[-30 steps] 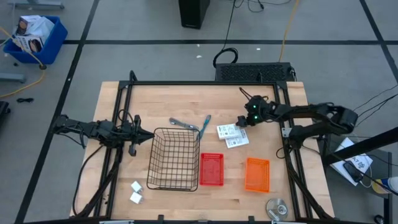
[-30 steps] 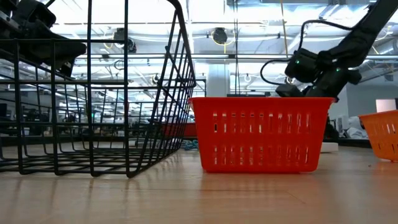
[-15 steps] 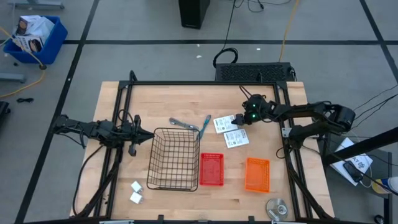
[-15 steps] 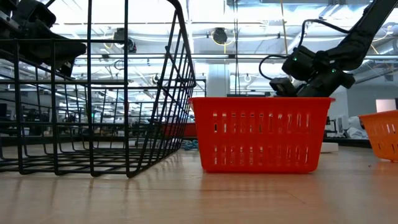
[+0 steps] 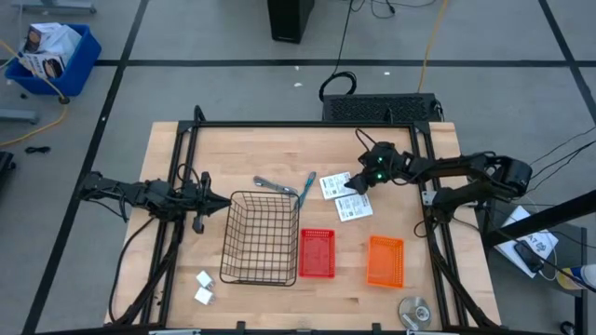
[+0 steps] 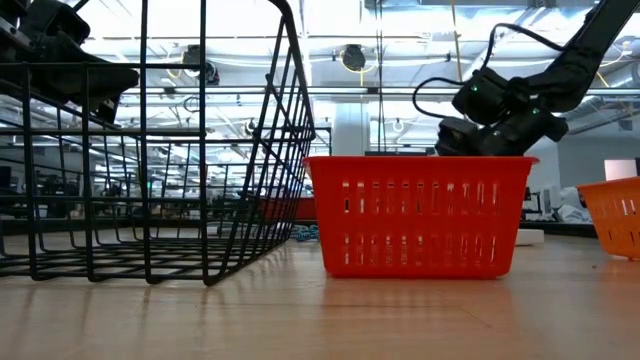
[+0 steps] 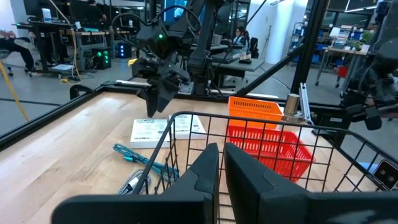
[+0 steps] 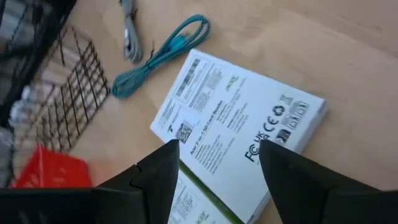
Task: Pick and place items into bin
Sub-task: Put the blue charger cable into the wire basket
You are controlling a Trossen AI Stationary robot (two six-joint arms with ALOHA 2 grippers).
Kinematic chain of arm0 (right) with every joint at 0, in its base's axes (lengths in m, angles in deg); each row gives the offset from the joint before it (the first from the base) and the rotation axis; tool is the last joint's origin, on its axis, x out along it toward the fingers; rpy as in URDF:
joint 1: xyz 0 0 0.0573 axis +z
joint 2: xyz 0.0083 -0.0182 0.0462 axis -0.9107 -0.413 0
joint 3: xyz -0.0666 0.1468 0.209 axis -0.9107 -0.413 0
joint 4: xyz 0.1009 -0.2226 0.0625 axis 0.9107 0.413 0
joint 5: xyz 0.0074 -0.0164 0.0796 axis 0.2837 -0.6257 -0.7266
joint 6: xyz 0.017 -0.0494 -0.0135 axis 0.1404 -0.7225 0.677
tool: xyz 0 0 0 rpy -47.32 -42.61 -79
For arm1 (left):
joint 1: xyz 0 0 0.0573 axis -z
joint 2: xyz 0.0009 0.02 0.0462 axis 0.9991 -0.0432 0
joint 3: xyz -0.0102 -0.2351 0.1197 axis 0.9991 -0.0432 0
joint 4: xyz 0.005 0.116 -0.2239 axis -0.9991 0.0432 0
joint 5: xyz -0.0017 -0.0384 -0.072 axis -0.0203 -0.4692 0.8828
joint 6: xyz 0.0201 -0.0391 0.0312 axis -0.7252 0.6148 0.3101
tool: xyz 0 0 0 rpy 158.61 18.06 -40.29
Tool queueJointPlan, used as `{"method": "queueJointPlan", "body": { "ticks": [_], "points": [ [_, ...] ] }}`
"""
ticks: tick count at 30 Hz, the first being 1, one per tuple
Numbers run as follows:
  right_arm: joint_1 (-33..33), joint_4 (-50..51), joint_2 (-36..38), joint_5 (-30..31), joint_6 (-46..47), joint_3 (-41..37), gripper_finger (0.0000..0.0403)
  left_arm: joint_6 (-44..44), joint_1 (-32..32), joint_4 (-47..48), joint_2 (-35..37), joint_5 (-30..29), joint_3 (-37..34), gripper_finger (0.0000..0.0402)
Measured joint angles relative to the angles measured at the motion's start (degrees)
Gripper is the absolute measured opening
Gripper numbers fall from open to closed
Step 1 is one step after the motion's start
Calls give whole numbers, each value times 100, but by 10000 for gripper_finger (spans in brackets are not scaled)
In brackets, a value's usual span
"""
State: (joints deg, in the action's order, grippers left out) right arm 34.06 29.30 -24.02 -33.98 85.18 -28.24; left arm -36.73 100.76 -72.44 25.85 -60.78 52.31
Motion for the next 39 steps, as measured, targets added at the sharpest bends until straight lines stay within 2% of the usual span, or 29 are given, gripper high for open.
{"method": "queueJointPlan", "body": {
  "ticks": [10,16,22,31,39],
  "points": [
    [409,7,21,4,-974,1,215,0,2,0,0,0,0,33],
    [630,6,465,51,-1594,1,215,0,0,0,-2,0,0,33],
    [1048,187,1217,963,-2114,3,215,0,0,0,0,0,0,33],
    [1999,1389,2096,2413,-2353,3,215,2,0,0,0,0,0,33],
    [2521,1382,2212,2581,-2314,3,215,2,1,0,0,0,0,33]
  ]
}}
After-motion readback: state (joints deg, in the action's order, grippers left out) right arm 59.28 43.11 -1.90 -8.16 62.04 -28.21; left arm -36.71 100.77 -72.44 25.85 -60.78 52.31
